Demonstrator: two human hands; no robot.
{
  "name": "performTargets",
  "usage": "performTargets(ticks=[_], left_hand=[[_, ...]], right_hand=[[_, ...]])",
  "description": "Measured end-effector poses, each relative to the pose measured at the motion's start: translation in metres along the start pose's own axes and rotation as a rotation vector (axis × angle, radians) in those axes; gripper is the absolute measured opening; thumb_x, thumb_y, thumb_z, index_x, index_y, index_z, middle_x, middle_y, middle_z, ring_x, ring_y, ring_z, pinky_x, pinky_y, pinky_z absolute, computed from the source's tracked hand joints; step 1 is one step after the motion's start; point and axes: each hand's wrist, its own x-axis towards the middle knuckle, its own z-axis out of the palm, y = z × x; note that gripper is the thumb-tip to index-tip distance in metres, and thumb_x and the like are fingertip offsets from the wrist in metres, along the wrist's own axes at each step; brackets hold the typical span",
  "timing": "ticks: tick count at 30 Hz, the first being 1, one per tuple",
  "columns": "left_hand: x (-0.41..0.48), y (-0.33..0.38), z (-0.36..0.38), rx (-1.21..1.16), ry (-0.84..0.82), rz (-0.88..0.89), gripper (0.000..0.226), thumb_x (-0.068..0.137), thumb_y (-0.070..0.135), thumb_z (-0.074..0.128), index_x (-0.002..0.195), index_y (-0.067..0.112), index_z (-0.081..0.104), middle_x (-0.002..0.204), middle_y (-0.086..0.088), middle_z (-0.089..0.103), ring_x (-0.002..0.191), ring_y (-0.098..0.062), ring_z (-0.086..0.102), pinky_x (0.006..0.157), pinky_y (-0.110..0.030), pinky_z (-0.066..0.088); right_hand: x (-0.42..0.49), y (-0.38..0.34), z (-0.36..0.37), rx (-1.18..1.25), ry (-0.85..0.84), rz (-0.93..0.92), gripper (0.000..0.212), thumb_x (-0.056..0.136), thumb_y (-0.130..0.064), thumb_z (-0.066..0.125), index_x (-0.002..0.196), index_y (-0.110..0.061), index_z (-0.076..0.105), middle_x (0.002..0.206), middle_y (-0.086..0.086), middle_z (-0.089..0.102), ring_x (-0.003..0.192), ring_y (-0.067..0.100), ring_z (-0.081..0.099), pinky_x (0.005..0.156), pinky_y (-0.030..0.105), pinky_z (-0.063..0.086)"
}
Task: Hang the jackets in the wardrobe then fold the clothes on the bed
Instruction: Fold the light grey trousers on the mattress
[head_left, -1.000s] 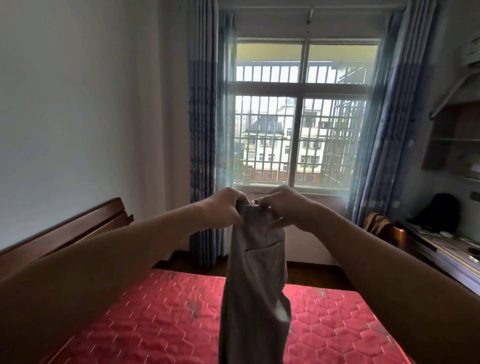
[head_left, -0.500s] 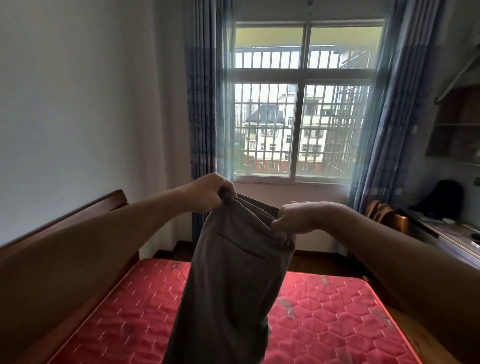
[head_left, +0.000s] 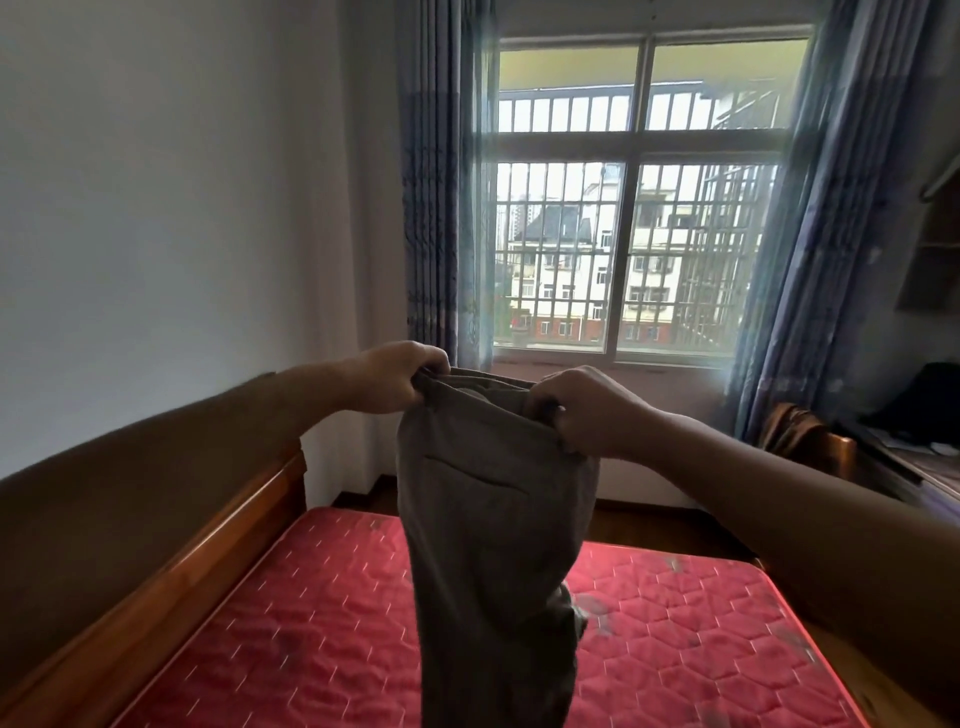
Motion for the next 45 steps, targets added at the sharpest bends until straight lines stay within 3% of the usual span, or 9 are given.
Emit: performTargets(ticks=[11,15,19,22,25,30,36,42,45], left_hand=[[-0.007,0.008,0.026,-0.143,0.039,0.031,0.008,0.086,-0.004,0.069,0.088,-0.007,0.062,0.086,-0.023,0.063,0.075,-0.023,0.057,0.073,-0.043,0.054],[-0.003,0.016,0.024,-0.275,0.1,0.018,0.014,0.089,-0.011,0.058,0.083,0.001,0.056,0.086,-0.017,0.058,0.076,-0.027,0.063,0.07,-0.047,0.06],[0.002,0.023,0.021,-0.232,0.169,0.044,0.008,0.093,-0.007,0.054,0.091,0.001,0.057,0.093,-0.02,0.061,0.083,-0.037,0.065,0.067,-0.05,0.061],[0.003,0.023,0.019,-0.239,0.225,0.041,0.014,0.095,-0.004,0.053,0.09,0.008,0.057,0.092,-0.014,0.06,0.082,-0.03,0.064,0.066,-0.047,0.06],[0.003,0.018,0.014,-0.241,0.265,0.026,0.016,0.094,-0.002,0.054,0.087,0.011,0.058,0.088,-0.01,0.06,0.08,-0.025,0.061,0.066,-0.047,0.058],[-0.005,0.007,0.006,-0.22,0.234,0.035,0.025,0.094,-0.003,0.055,0.083,0.02,0.059,0.083,0.002,0.061,0.07,0.003,0.058,0.059,-0.02,0.052],[-0.016,-0.01,-0.022,-0.135,0.169,-0.084,0.02,0.093,0.003,0.056,0.093,0.023,0.058,0.087,-0.003,0.063,0.08,-0.015,0.06,0.068,-0.033,0.052],[0.003,0.017,-0.022,0.004,0.105,0.025,0.065,0.085,0.046,0.069,0.14,0.04,0.034,0.127,0.007,0.06,0.109,-0.01,0.056,0.097,-0.025,0.034],[0.018,0.037,-0.006,0.083,-0.021,0.05,0.071,0.076,0.055,0.079,0.134,0.032,0.046,0.114,0.008,0.065,0.1,-0.011,0.062,0.091,-0.028,0.052]], right_hand=[[-0.009,0.018,-0.003,0.072,0.217,0.035,0.029,0.087,-0.008,0.05,0.096,-0.033,0.038,0.08,-0.001,0.057,0.073,0.023,0.055,0.062,0.04,0.046],[-0.012,0.033,-0.02,-0.154,0.318,0.05,0.026,0.087,-0.026,0.056,0.112,-0.032,0.057,0.085,-0.003,0.054,0.103,0.025,0.053,0.091,0.042,0.043],[-0.014,0.039,-0.033,-0.255,0.26,0.031,0.014,0.093,-0.027,0.058,0.09,-0.018,0.068,0.076,0.0,0.063,0.098,0.025,0.057,0.078,0.035,0.041],[-0.016,0.041,-0.033,-0.162,0.153,0.056,0.05,0.097,-0.057,0.047,0.069,-0.018,0.057,0.07,0.001,0.058,0.071,0.021,0.058,0.062,0.031,0.033],[-0.023,0.041,-0.029,-0.036,0.044,0.087,0.063,0.076,-0.089,0.042,0.067,-0.028,0.055,0.093,-0.003,0.05,0.086,0.013,0.048,0.069,0.027,0.035],[-0.02,0.036,-0.02,0.037,-0.069,0.142,0.038,0.079,-0.041,0.081,0.065,-0.018,0.055,0.085,0.0,0.056,0.081,0.017,0.049,0.068,0.036,0.043],[-0.001,0.0,-0.004,0.33,0.187,0.131,0.021,0.08,-0.004,0.072,0.088,-0.011,0.055,0.083,0.005,0.06,0.075,0.025,0.057,0.059,0.04,0.049],[0.019,-0.031,0.003,0.553,0.393,0.06,0.058,0.082,0.002,0.074,0.123,-0.016,0.038,0.08,0.004,0.056,0.059,0.007,0.055,0.048,0.026,0.047],[0.016,-0.036,0.005,0.577,0.429,0.09,0.064,0.078,-0.006,0.083,0.122,-0.013,0.037,0.075,0.0,0.06,0.061,0.01,0.057,0.05,0.019,0.047]])
